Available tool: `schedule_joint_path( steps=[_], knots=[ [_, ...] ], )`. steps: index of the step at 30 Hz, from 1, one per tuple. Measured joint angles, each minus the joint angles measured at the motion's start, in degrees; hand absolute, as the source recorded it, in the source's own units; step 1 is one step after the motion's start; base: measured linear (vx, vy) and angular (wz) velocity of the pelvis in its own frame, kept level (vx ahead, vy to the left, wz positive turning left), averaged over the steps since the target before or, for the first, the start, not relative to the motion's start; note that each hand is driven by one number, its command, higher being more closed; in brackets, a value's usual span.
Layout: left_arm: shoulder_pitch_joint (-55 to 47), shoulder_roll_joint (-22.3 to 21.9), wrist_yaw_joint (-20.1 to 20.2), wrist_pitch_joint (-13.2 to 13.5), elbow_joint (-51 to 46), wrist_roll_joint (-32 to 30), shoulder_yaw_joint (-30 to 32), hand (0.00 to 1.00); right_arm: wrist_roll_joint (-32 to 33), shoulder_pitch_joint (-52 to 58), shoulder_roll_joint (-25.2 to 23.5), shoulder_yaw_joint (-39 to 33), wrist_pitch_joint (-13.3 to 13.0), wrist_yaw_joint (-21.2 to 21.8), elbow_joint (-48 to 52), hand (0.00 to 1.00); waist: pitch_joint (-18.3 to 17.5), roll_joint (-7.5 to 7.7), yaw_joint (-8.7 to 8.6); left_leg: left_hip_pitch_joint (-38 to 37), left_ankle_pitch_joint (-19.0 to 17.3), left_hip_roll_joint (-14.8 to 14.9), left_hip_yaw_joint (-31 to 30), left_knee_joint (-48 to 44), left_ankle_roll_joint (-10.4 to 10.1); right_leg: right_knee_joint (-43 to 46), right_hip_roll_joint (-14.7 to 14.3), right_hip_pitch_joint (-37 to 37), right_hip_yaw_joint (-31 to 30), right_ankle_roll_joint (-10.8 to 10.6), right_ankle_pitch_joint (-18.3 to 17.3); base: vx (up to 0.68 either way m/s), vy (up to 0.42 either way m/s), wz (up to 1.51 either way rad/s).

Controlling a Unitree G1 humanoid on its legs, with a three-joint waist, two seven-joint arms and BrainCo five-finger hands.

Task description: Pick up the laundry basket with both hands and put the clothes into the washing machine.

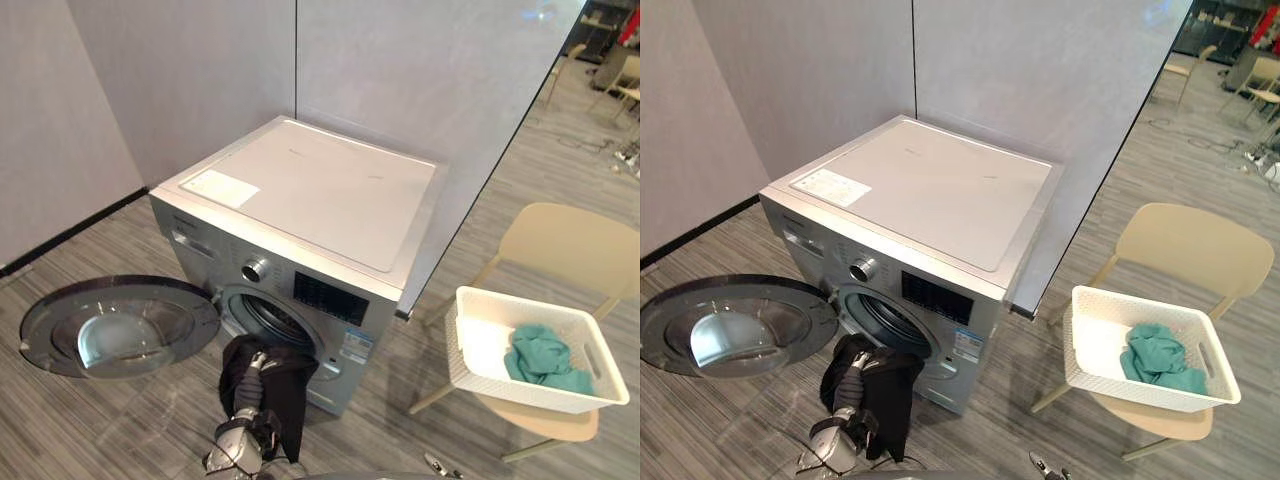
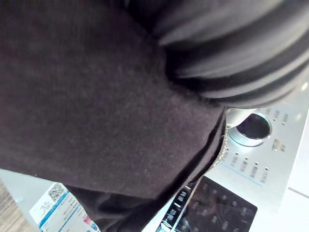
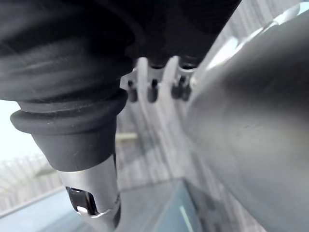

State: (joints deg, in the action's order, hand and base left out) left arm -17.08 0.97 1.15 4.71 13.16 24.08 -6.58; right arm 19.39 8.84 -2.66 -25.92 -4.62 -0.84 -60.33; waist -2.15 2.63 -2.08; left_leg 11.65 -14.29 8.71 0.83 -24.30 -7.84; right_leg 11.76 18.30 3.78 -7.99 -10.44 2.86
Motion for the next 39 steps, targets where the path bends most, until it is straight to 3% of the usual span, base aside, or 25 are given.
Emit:
schedule_joint_path(
  steps=[1,2,3,4,5,7,9,11,14,16,19,20,21,22,23,24,25,27,29,30,31,33,35,39],
  knots=[
    [0.1,0.0,0.0,0.2,0.2,0.0,-0.1,1.00,0.0,-0.1,0.4,0.3,-0.1,0.1,0.7,0.00,0.2,-0.68,-0.06,-0.8,0.0,-0.1,1.1,0.5,0.5,2.1,0.0,1.6,-0.1,1.9,1.5,0.06,0.338,-0.90],
    [0.2,0.1,0.0,0.3,1.2,-0.1,-0.1,1.00,-1.2,-0.1,0.9,1.7,-0.4,0.2,1.9,0.00,0.4,-1.52,-0.16,-3.1,0.3,-0.7,3.6,2.7,1.7,7.9,0.2,5.6,0.2,6.1,4.7,0.02,0.263,-0.70],
    [0.2,0.2,0.0,0.3,1.6,-0.3,-0.1,1.00,-1.7,0.0,1.1,2.5,-0.6,0.4,2.6,0.00,0.6,-1.85,-0.29,-4.4,0.7,-0.7,5.0,4.1,2.3,11.4,0.3,7.7,0.6,8.3,6.1,0.05,0.252,-0.79],
    [0.2,0.5,0.0,0.4,2.3,-1.0,0.3,1.00,-1.8,0.4,1.2,4.0,-0.8,1.1,4.2,0.00,1.3,-2.40,-1.08,-7.6,1.0,-0.8,7.1,6.1,3.3,21.4,0.0,12.1,2.5,11.0,4.4,0.06,0.155,-0.70],
    [0.0,0.5,-0.1,0.5,3.2,-1.3,0.5,1.00,-1.8,0.7,1.1,5.1,-1.3,1.2,5.2,0.00,1.6,-2.03,-1.74,-10.1,1.1,-0.8,9.1,7.6,3.4,29.7,-1.2,14.5,6.8,11.0,0.2,0.07,0.135,-0.78],
    [-0.6,0.3,-0.1,0.5,3.3,-2.1,0.2,1.00,-1.9,0.7,0.7,6.7,-1.6,1.4,6.1,0.00,1.8,-1.32,-1.95,-13.8,0.8,-0.8,12.7,9.5,3.8,35.1,-3.4,15.6,14.1,11.2,-4.0,0.06,0.053,-0.81],
    [-0.5,-0.5,0.1,0.5,3.3,-2.5,-0.8,1.00,-1.9,1.0,0.8,6.8,-1.5,2.3,7.9,0.00,2.0,-1.59,-2.08,-14.4,-0.1,-0.1,15.7,9.7,3.5,32.6,-4.7,14.8,18.1,9.5,-7.1,0.10,-0.038,-0.84],
    [0.0,-1.5,0.1,0.4,3.2,-2.6,-0.8,1.00,-1.9,1.1,0.6,7.1,-1.5,2.3,9.9,0.00,2.2,-2.33,-2.11,-14.8,0.3,1.0,17.4,10.7,2.8,28.9,-6.1,13.9,20.5,8.4,-7.8,0.11,-0.063,-0.75],
    [1.8,-2.2,0.2,0.2,3.3,-3.5,-1.1,1.00,-2.1,1.1,1.0,9.5,-1.6,2.3,12.5,0.00,3.0,-3.17,-2.32,-16.1,4.1,1.1,20.4,15.6,2.0,20.1,-7.2,11.5,24.3,8.9,-9.6,0.12,-0.073,-0.52],
    [3.2,-2.6,0.2,0.1,3.3,-4.6,-1.2,1.00,-2.1,0.6,0.9,10.1,-1.6,2.2,12.7,0.00,3.1,-3.26,-2.07,-16.7,4.5,1.0,21.4,16.1,1.9,14.4,-8.6,9.0,24.4,8.6,-11.7,0.10,-0.136,-0.27],
    [3.0,-3.3,0.1,0.0,3.0,-4.5,-1.2,1.00,-2.1,0.1,0.5,10.3,-1.6,2.2,12.6,0.00,3.7,-3.48,-1.68,-15.1,4.1,3.2,21.6,4.6,1.7,9.2,-9.5,3.0,24.1,8.0,-13.5,0.01,-0.113,-0.09],
    [2.9,-3.6,0.2,0.1,2.6,-4.4,-1.3,1.00,-2.1,0.1,0.6,10.8,-1.6,2.2,12.5,0.00,4.3,-3.28,-1.27,-11.6,4.1,5.6,20.8,-5.2,1.7,8.9,-9.9,1.9,24.6,8.0,-14.5,-0.06,-0.083,0.08],
    [2.7,-4.0,0.2,0.1,2.1,-4.3,-1.4,1.00,-2.1,0.2,1.3,11.4,-1.6,2.2,12.5,0.00,4.4,-4.30,-0.59,-8.7,4.3,7.6,19.4,-11.9,1.5,9.0,-10.5,1.2,24.8,8.2,-15.4,-0.05,-0.081,0.06],
    [2.4,-4.1,0.5,0.1,1.8,-4.0,-2.1,1.00,-2.2,0.1,2.4,11.5,-1.5,2.2,12.0,0.00,4.3,-5.60,0.00,-5.2,5.8,9.2,16.5,-17.5,-0.8,9.1,-11.2,0.7,25.0,8.2,-15.7,-0.02,-0.043,0.05],
    [2.0,-4.1,1.0,0.1,1.7,-3.8,-2.3,1.00,-2.8,-0.1,2.8,11.5,-1.4,2.1,11.4,0.00,4.4,-5.72,0.04,-4.0,7.4,9.4,14.9,-19.5,-1.1,9.1,-11.0,0.5,25.0,8.2,-15.8,0.02,-0.006,0.05],
    [1.8,-4.1,1.2,0.1,1.7,-3.8,-2.2,1.00,-3.3,-0.2,2.8,11.5,-1.4,2.1,11.0,0.00,4.3,-5.56,0.02,-3.2,8.2,9.3,14.3,-20.4,-0.3,8.9,-10.6,0.5,24.9,8.2,-15.8,0.04,0.030,-0.04],
    [1.3,-3.9,1.2,0.1,1.7,-3.8,-2.2,1.00,-3.9,-1.1,3.1,11.3,-1.3,2.0,9.0,0.00,4.3,-5.21,0.14,-1.7,6.4,9.7,14.0,-21.5,2.6,7.6,-10.3,0.9,23.6,8.0,-15.4,0.04,0.038,-0.13],
    [0.5,-3.8,1.2,0.1,2.1,-3.7,-1.9,1.00,-4.1,-2.5,3.3,10.6,-1.3,1.8,6.2,0.00,4.2,-4.77,0.62,-2.4,5.5,10.0,12.9,-17.7,3.7,6.7,-10.1,1.6,21.1,7.6,-14.3,0.10,0.098,-0.57],
    [0.5,-3.8,1.1,0.0,3.8,-3.5,-1.7,1.00,-4.2,-4.2,3.9,9.9,-1.3,1.7,2.8,0.00,4.2,-4.71,0.76,-4.2,5.5,9.3,8.3,-8.8,3.7,6.3,-9.8,2.5,18.8,6.8,-12.8,0.12,0.204,-0.68],
    [0.5,-3.8,1.2,0.0,5.0,-3.3,-1.8,1.00,-4.4,-4.7,4.5,9.7,-1.2,1.7,0.9,0.00,4.2,-4.70,0.19,-6.2,6.2,8.2,3.9,0.1,4.0,6.3,-9.1,2.8,18.0,5.4,-12.0,0.10,0.334,-0.48],
    [0.5,-3.6,1.2,-0.3,5.4,-3.3,-1.9,1.00,-4.5,-4.7,5.0,8.5,-1.1,1.7,-0.5,0.00,3.7,-5.52,-0.05,-8.6,6.1,6.6,0.4,6.0,2.4,6.0,-8.8,2.9,17.0,4.0,-11.4,0.10,0.366,-0.40],
    [0.9,-2.0,1.3,-0.8,5.5,-3.2,-3.0,1.00,-6.1,-4.7,4.9,7.3,-0.9,2.0,-2.8,0.00,3.4,-4.26,-1.63,-9.4,5.7,3.5,0.0,9.9,1.7,2.4,-6.9,2.2,16.6,2.1,-9.4,0.13,0.378,0.19],
    [1.0,0.1,1.2,-0.9,5.4,-3.2,-4.7,1.00,-6.5,-4.7,4.8,5.0,-0.1,2.0,-4.2,0.00,3.4,-3.46,-2.19,-9.6,5.6,1.2,0.1,11.9,1.5,-0.6,-4.8,1.1,17.2,1.7,-6.9,0.07,0.312,0.43],
    [0.7,3.6,1.4,-1.0,5.4,-3.2,-6.6,1.00,-6.4,-3.9,5.1,3.1,0.0,1.8,-4.1,0.00,3.4,-3.67,-2.01,-13.8,5.6,-2.6,1.7,16.5,1.5,-2.9,-1.1,-1.5,16.8,0.6,-3.6,0.02,0.218,0.05]
  ],
)
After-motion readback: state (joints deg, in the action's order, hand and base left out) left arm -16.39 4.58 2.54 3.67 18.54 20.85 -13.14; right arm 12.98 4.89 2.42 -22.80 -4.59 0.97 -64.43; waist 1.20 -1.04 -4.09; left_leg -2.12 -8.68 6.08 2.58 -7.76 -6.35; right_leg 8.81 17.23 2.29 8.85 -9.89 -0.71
